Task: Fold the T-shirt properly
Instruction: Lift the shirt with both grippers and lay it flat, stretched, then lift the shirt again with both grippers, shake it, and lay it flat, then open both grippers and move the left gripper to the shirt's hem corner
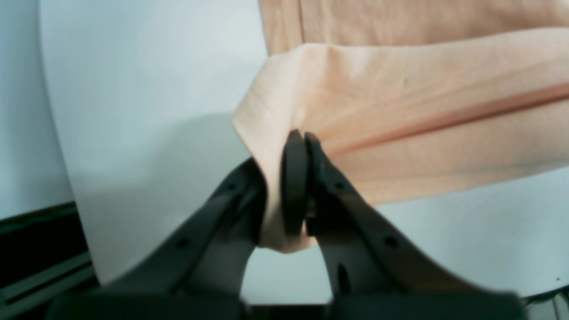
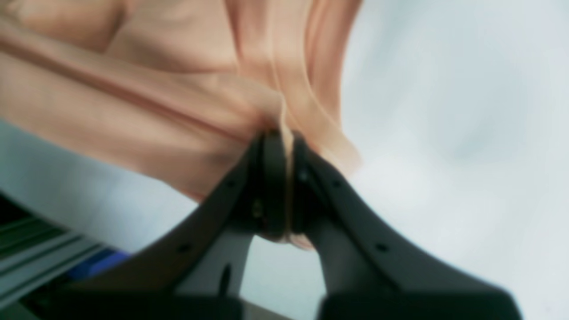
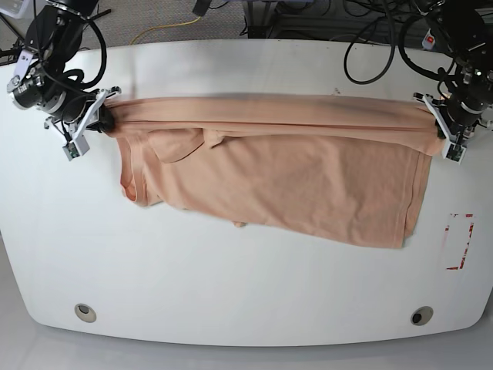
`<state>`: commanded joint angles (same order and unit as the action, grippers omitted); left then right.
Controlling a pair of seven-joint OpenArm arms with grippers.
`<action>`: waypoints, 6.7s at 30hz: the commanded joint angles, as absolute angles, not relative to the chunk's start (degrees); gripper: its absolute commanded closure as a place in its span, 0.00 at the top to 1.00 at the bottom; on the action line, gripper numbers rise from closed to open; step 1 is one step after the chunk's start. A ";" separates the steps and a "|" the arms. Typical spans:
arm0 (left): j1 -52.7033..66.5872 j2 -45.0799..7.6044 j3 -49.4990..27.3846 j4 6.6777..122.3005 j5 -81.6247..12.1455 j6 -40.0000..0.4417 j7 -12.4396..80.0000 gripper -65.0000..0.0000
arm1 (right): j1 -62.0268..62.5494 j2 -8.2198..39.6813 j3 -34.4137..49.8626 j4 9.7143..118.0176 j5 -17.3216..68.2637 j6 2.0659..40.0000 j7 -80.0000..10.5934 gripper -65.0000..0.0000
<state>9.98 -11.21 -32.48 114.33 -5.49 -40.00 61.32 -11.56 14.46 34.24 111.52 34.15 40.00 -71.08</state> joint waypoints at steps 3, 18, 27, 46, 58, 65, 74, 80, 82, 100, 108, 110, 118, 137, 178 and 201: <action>9.63 -8.31 -32.57 114.33 -2.95 -40.00 61.05 0.00 | -11.56 9.10 34.42 113.45 22.73 40.00 -66.59 0.00; -1.63 -2.95 -31.34 113.63 -1.36 -40.00 53.85 0.00 | 1.98 3.38 34.15 112.48 -0.04 40.00 -53.14 0.00; -17.10 -3.21 -27.03 113.54 -1.36 -38.11 57.27 0.00 | 21.05 8.75 30.02 105.54 -4.09 40.00 -58.68 0.00; -51.30 -12.09 -26.24 110.37 -1.54 -35.82 65.10 0.00 | 60.09 16.66 10.68 87.16 -4.18 40.00 -58.86 0.00; -57.27 -17.10 -19.74 106.86 -1.71 -40.00 68.88 0.00 | 68.09 16.75 6.37 96.75 -3.56 40.00 -70.90 0.00; -47.52 -17.10 -19.91 109.76 -1.71 -40.00 72.22 0.00 | 49.54 16.75 6.99 110.81 -4.18 40.00 -73.19 0.00; -28.26 -17.01 -20.26 114.24 -1.71 -40.00 72.75 0.00 | 27.56 14.37 16.13 116.35 -3.56 40.00 -73.36 0.00; -14.99 -16.66 -23.87 115.21 -1.80 -40.00 72.75 0.00 | 17.27 12.00 21.85 116.44 -3.56 40.00 -75.21 0.00; -10.59 -16.31 -25.10 115.03 -1.80 -40.00 72.57 0.00 | 13.85 10.07 24.13 116.35 -2.59 40.00 -75.38 0.00; 11.82 -15.43 -33.27 114.77 -1.54 -40.00 69.49 0.00 | -7.60 8.75 28.88 116.00 13.14 40.00 -75.65 0.00; 15.52 -15.43 -33.98 114.77 -1.63 -40.00 69.49 0.03 | -13.05 8.48 28.97 116.00 16.40 40.00 -75.65 0.22; 15.52 -15.43 -33.80 114.77 -1.63 -40.00 69.49 0.12 | -13.58 8.48 28.97 116.00 17.36 40.00 -75.65 0.39; 14.46 -15.43 -33.71 114.77 -1.89 -40.00 69.58 0.52 | -12.97 8.75 31.78 116.00 24.57 40.00 -75.65 0.76; 5.23 -13.58 -47.87 114.68 -16.04 -40.00 69.76 0.53 | 15.96 8.92 28.53 88.84 25.36 40.00 -74.59 0.77; -19.03 -19.65 -33.45 69.67 -11.91 -30.90 49.01 0.75 | 30.90 14.64 17.89 41.45 20.97 40.00 -44.09 0.06; -30.29 -20.79 -26.59 36.44 -12.35 -31.78 37.58 0.74 | 30.90 14.64 18.07 41.45 21.49 40.00 -44.09 0.06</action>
<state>-30.29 -20.79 -26.59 36.44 -12.35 -31.78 37.58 30.90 14.64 18.07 41.45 21.49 40.00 -44.09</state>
